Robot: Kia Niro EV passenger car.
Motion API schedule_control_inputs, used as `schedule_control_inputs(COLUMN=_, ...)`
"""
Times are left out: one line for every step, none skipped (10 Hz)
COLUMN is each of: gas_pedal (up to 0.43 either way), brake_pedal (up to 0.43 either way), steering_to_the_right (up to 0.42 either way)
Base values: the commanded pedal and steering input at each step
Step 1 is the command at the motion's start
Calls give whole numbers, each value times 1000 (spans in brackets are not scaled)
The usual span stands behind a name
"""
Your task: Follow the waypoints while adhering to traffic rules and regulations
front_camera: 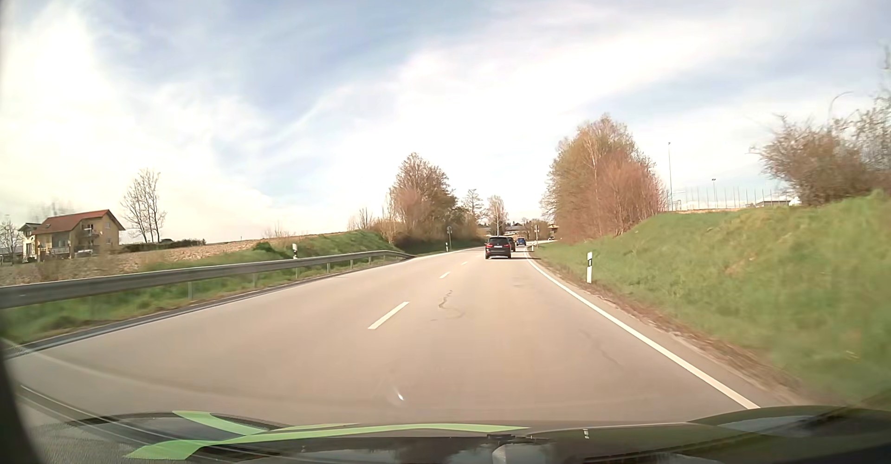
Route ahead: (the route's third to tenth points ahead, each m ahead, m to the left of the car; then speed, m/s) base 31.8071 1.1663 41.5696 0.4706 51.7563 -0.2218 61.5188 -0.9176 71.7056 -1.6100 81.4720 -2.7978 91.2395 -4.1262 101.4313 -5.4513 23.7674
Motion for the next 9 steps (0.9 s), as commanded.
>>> schedule_control_inputs(gas_pedal=59, brake_pedal=0, steering_to_the_right=5)
schedule_control_inputs(gas_pedal=67, brake_pedal=0, steering_to_the_right=5)
schedule_control_inputs(gas_pedal=87, brake_pedal=0, steering_to_the_right=5)
schedule_control_inputs(gas_pedal=98, brake_pedal=0, steering_to_the_right=5)
schedule_control_inputs(gas_pedal=110, brake_pedal=0, steering_to_the_right=5)
schedule_control_inputs(gas_pedal=110, brake_pedal=0, steering_to_the_right=6)
schedule_control_inputs(gas_pedal=118, brake_pedal=0, steering_to_the_right=6)
schedule_control_inputs(gas_pedal=118, brake_pedal=0, steering_to_the_right=6)
schedule_control_inputs(gas_pedal=118, brake_pedal=0, steering_to_the_right=6)
